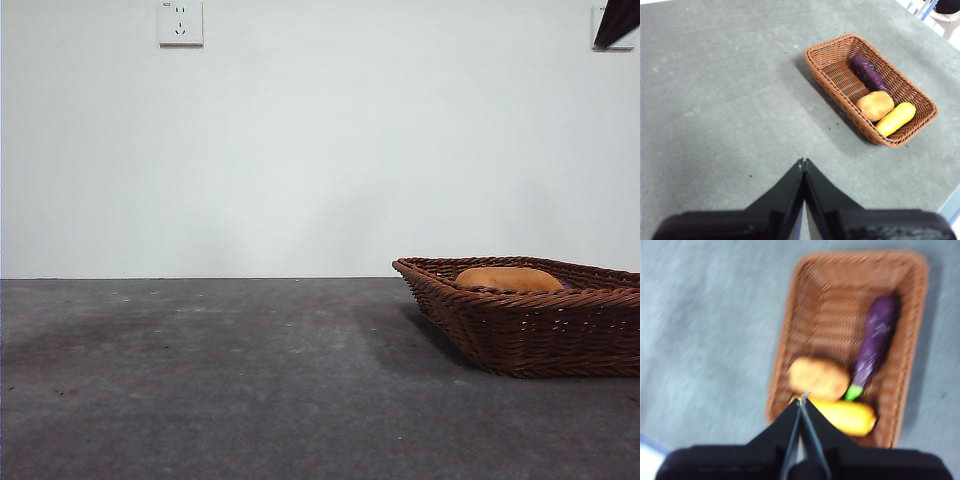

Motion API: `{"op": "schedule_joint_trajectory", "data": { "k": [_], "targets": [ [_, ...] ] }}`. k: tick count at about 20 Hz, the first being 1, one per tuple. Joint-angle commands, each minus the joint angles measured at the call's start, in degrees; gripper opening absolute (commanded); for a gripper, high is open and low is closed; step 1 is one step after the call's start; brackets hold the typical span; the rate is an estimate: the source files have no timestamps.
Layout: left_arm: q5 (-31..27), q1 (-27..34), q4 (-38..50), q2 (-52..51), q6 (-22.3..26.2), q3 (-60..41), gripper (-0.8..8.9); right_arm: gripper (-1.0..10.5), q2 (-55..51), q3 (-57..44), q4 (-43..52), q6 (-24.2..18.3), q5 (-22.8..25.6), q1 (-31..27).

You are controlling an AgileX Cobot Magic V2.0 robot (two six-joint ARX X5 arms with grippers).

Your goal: Help me put the vegetables on the table into the basket

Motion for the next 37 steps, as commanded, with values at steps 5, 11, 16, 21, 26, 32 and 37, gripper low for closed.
{"op": "schedule_joint_trajectory", "data": {
  "k": [5, 11, 16, 21, 26, 32, 37],
  "targets": [
    [0.07, 0.17, 0.35, -0.04, 0.68, -0.28, -0.05, -0.1, -4.28, -0.17, -4.22, -0.52, 2.75, 2.25],
    [0.07, 0.17, 0.37, -0.04, 0.68, -0.28, -0.05, 0.0, -4.76, -0.17, -4.22, 0.98, 2.75, 2.25],
    [0.02, 0.17, 0.42, -0.04, 0.70, -0.28, -0.05, 0.0, -4.74, -0.17, -4.17, 0.87, 2.78, 2.21],
    [0.02, 0.17, 0.42, -0.04, 0.70, -0.28, -0.05, 0.0, -4.74, -0.17, -4.17, 0.74, 2.80, 2.19],
    [0.02, 0.17, 0.44, -0.04, 0.68, -0.28, -0.04, 0.0, -4.74, -0.15, -4.17, 0.74, 2.80, 2.19],
    [0.00, 0.17, 1.22, -0.13, 0.81, -0.24, -0.04, 0.0, -4.74, -0.15, -4.17, 0.74, 2.80, 2.19],
    [-2.91, 0.83, 1.70, -1.75, 3.91, -0.22, -0.04, 0.0, -4.74, -0.17, -4.17, 0.74, 2.80, 2.19]
  ]
}}
